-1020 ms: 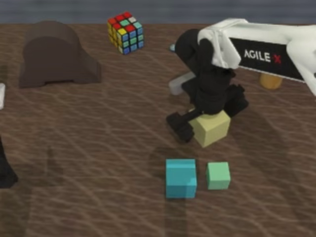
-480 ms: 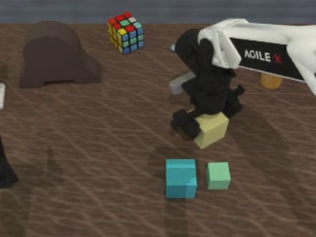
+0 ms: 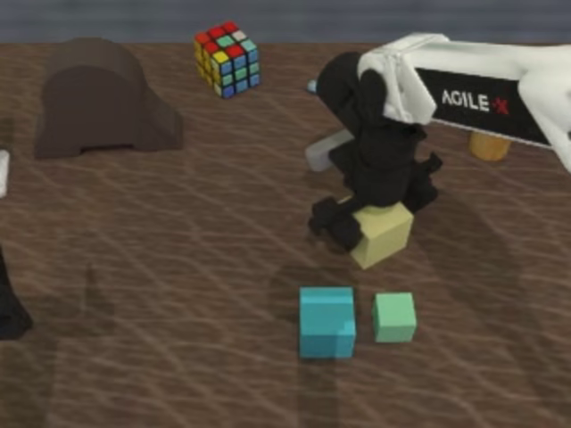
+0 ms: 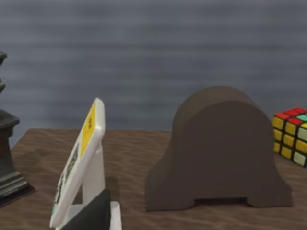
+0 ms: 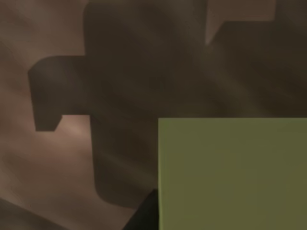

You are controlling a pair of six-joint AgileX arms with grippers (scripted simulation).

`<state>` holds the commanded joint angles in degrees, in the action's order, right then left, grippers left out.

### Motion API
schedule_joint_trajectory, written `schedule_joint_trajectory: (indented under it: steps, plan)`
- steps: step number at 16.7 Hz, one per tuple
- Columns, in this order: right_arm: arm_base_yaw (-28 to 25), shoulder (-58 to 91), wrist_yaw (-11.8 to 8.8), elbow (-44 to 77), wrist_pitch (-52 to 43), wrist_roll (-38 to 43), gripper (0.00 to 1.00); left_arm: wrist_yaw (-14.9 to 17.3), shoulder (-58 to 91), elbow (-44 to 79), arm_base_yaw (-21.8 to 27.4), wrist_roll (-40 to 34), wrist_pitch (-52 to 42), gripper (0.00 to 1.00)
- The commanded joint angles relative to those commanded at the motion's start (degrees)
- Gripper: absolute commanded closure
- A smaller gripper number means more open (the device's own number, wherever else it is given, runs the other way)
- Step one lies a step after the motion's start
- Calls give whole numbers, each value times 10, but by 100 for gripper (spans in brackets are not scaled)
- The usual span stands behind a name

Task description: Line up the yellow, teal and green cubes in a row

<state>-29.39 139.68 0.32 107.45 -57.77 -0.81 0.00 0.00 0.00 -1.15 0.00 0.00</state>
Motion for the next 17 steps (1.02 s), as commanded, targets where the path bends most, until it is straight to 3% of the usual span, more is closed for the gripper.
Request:
schedule_joint_trajectory:
  steps: [5,12,17]
  plan:
    - [-1,-7,0,3,-3,1,100,0,0,0,0,0,0,0]
    - [-5,-37,-1,87,-122,0,100,0,0,0,0,0,0,0]
    - [-3,-41,-1,97,-134,1,100,0,0,0,0,0,0,0]
